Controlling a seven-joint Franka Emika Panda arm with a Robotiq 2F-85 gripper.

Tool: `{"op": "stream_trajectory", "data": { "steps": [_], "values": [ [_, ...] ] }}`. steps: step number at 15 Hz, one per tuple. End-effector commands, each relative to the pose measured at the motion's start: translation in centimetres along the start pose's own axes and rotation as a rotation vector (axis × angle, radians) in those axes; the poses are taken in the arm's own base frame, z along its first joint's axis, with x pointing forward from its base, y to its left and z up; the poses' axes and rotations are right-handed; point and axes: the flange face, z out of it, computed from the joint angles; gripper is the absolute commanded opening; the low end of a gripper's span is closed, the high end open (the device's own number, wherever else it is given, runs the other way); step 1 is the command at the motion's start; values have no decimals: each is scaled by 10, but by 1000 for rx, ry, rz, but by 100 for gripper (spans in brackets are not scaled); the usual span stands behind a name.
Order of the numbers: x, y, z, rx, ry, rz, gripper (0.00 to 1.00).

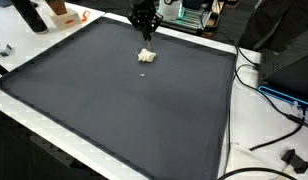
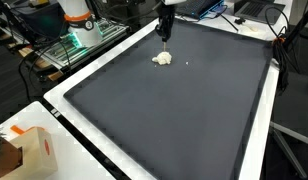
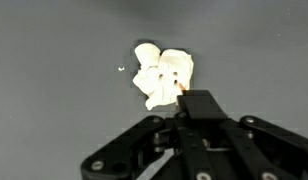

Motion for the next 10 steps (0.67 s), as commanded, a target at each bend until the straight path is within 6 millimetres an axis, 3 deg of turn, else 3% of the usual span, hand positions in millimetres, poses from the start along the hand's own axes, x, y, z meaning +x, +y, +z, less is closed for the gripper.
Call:
{"op": "stream_trajectory", "data": {
  "steps": [1, 10],
  "values": [
    [-16, -4, -17, -36, 7, 23, 3],
    [-30, -11, -51, -83, 16, 69, 3]
  ]
}}
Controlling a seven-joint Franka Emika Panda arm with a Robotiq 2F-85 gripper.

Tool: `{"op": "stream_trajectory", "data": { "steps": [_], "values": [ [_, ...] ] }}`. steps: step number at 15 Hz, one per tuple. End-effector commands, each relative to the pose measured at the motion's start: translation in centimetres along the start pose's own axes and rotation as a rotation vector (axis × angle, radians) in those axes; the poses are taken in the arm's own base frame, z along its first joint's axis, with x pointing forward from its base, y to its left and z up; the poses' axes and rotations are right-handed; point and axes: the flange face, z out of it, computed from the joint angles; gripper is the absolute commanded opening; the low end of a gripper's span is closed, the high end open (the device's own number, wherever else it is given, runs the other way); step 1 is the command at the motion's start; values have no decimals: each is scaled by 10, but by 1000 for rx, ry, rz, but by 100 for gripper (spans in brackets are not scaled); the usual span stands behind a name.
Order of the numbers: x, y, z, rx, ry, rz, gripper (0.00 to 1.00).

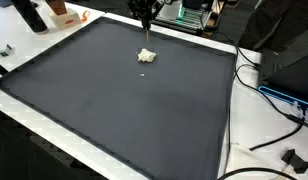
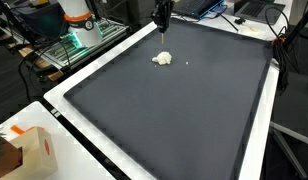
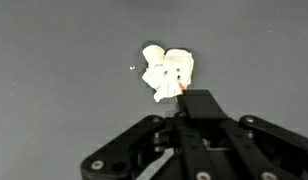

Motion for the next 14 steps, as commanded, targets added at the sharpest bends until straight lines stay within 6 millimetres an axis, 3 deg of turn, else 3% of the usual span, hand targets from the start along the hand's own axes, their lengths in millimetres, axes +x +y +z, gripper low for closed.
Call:
{"op": "stream_trajectory", "data": {
  "steps": [1, 8, 9, 14],
  "values": [
    [-16, -6, -14, -35, -10, 11, 3],
    [-24, -18, -40, -40, 12, -21, 3],
    [-11, -14, -34, -15, 17, -9, 13],
    [-16, -17, -40, -17, 20, -18, 13]
  ]
}}
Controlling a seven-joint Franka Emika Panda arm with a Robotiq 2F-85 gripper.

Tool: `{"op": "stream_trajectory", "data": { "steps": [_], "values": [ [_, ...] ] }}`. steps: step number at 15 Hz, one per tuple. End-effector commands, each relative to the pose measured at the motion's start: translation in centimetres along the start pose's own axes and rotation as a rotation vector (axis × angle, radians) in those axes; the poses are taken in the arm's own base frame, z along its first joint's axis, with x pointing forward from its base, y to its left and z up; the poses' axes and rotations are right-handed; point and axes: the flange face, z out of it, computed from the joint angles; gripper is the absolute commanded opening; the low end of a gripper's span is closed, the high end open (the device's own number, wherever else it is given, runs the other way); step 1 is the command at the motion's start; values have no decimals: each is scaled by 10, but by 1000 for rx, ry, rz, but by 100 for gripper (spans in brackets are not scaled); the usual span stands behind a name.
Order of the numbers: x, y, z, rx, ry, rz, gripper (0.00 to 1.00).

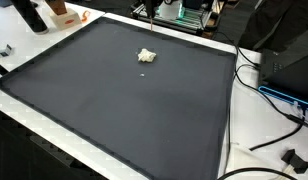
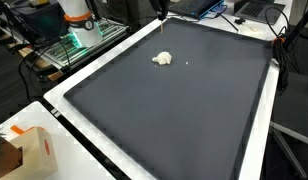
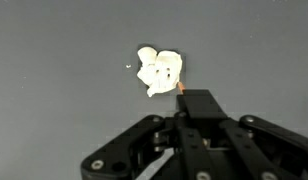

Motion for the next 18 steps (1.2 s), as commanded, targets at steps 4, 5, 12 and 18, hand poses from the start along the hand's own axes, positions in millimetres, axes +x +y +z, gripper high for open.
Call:
{"op": "stream_trajectory", "data": {
  "steps": [4, 5, 12, 18],
  "values": [
    [5, 3, 8, -93, 27, 73, 3],
    [7, 5, 13, -138, 43, 103, 3],
    [15, 5, 51, -410, 103, 274, 3],
    [22, 6, 90, -602, 145, 343, 3]
  ]
}}
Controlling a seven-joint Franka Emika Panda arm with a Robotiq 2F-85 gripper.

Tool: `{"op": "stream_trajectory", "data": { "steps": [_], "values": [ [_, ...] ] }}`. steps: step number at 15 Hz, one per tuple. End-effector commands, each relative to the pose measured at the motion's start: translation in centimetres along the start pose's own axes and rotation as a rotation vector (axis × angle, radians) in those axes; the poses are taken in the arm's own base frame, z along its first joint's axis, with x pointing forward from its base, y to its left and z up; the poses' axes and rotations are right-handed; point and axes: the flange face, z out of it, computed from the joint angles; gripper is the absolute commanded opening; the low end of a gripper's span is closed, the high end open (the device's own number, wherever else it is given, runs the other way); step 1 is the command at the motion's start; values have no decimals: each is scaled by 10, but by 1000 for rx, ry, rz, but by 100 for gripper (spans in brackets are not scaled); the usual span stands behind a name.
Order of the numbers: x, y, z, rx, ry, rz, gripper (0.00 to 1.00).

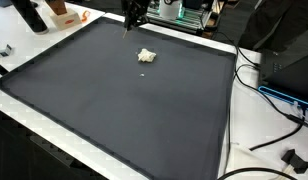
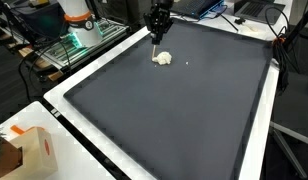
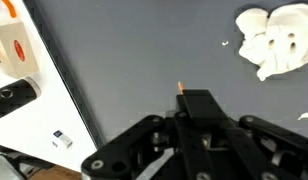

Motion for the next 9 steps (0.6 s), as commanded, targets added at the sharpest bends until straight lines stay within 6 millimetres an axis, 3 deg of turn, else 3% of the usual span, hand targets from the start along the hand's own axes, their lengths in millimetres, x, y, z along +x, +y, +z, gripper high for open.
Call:
{"op": "stream_trajectory", "data": {
  "steps": [1, 9],
  "values": [
    [2, -14, 18, -117, 25, 35, 3],
    [-2, -33, 41, -300, -15, 71, 3]
  ]
}}
